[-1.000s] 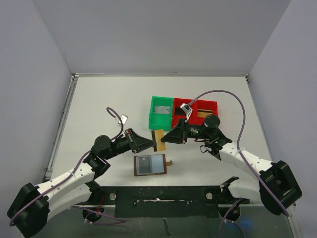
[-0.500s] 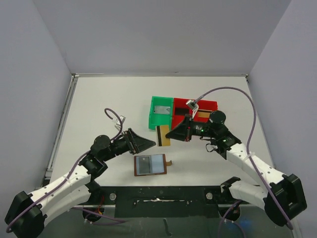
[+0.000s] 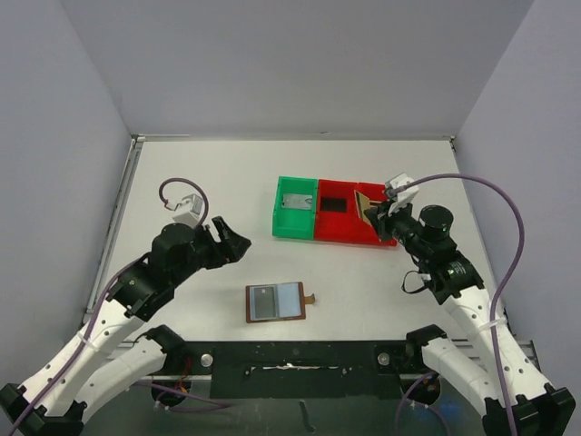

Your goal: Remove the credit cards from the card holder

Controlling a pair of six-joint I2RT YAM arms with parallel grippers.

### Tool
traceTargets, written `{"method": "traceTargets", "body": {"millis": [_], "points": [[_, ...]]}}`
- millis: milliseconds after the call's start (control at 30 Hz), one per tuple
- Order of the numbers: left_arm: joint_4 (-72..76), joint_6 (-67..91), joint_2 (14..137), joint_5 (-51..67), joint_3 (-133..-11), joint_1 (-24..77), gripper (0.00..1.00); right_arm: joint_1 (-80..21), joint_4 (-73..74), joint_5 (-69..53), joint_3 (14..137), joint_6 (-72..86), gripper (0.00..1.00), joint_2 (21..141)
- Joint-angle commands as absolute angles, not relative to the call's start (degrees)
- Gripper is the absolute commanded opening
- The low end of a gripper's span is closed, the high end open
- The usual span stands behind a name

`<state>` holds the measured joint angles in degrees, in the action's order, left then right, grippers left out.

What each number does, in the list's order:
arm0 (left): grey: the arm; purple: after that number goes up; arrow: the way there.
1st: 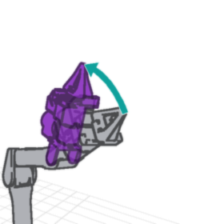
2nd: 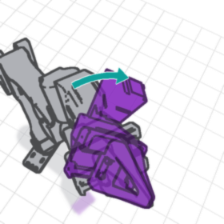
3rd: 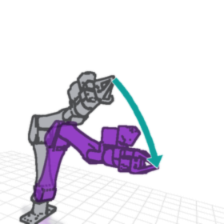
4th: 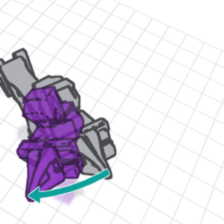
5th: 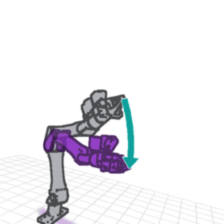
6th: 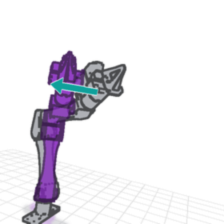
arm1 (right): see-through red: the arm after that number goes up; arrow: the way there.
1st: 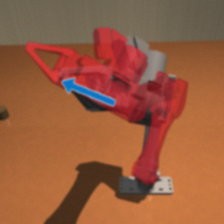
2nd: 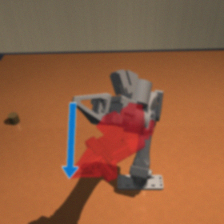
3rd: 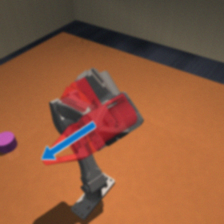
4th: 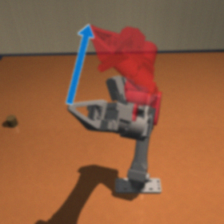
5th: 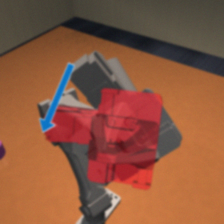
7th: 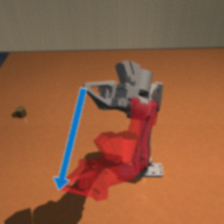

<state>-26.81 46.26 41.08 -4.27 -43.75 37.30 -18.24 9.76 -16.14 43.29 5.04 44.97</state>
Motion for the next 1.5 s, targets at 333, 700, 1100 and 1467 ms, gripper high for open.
{"method": "traceTargets", "body": {"millis": [333, 700, 1100, 1467], "points": [[-25.0, 29.6, 47.5, 9.0, -43.1, 12.2, 0.73, -8.6, 16.5, -13.2, 45.3, -39.3, 0.0, 59.1], [-19.8, 23.1, 46.7, 12.2, -38.3, 11.2, 0.73, -6.4, 15.8, -15.8, 51.5, -50.1, 0.0, 70.9], [-19.6, 21.6, 46.1, 11.4, -38.6, 11.0, 0.73, -5.8, 11.4, -13.1, 53.5, -56.4, 0.0, 80.5], [-19.9, 21.4, 45.9, 8.4, -38.5, 10.9, 0.73, -5.6, 7.4, -13.9, 58.6, -61.9, 0.0, 91.5]]}}
